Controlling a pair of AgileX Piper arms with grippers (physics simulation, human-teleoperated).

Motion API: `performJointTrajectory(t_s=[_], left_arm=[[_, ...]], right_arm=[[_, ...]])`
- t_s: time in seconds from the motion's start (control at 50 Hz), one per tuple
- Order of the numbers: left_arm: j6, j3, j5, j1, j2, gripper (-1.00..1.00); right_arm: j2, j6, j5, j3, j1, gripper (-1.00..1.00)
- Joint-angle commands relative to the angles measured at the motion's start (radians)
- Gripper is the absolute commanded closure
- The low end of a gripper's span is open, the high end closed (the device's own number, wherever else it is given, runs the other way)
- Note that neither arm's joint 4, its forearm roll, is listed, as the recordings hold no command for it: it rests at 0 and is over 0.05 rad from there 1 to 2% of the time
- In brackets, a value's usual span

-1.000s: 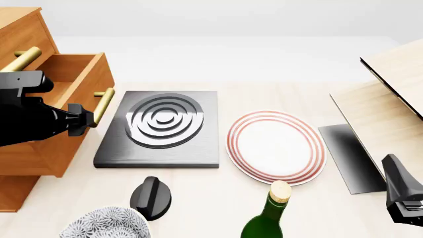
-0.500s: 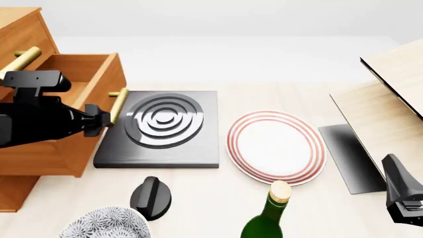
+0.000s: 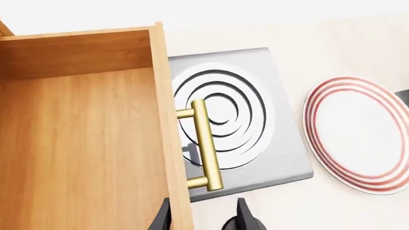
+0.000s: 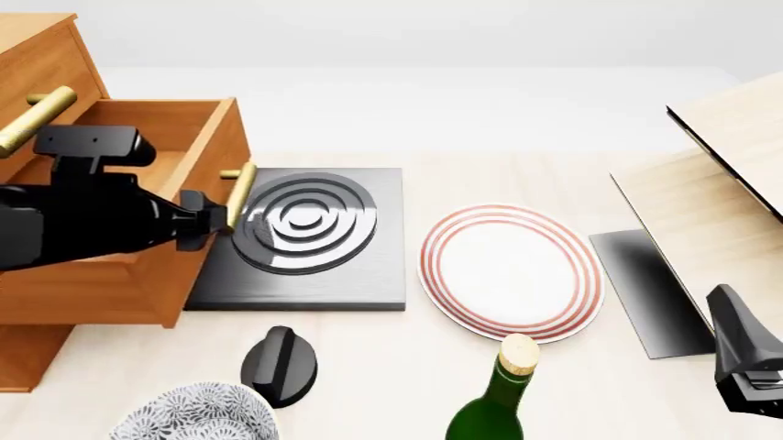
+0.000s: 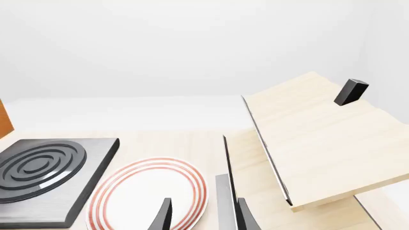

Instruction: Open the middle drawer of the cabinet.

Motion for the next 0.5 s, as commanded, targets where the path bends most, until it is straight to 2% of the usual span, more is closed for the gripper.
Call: performJointTrajectory(t_s=[0.02,0.34,0.5], left_arm=[[-0.010,-0.012,-0.005,-0.048,0.007,-1.00],[-0.015,-0.020,-0.012,-0.095,0.014,-1.00],[-0.030,-0.030,-0.019,-0.157,0.018,-1.00]], right_arm=[[-0.007,-0.004,0.002,0.001,0.001,-1.00],[-0.006,-0.005,0.001,0.000,0.001,-1.00],[-0.008,-0.004,0.003,0.000,0.001,-1.00]])
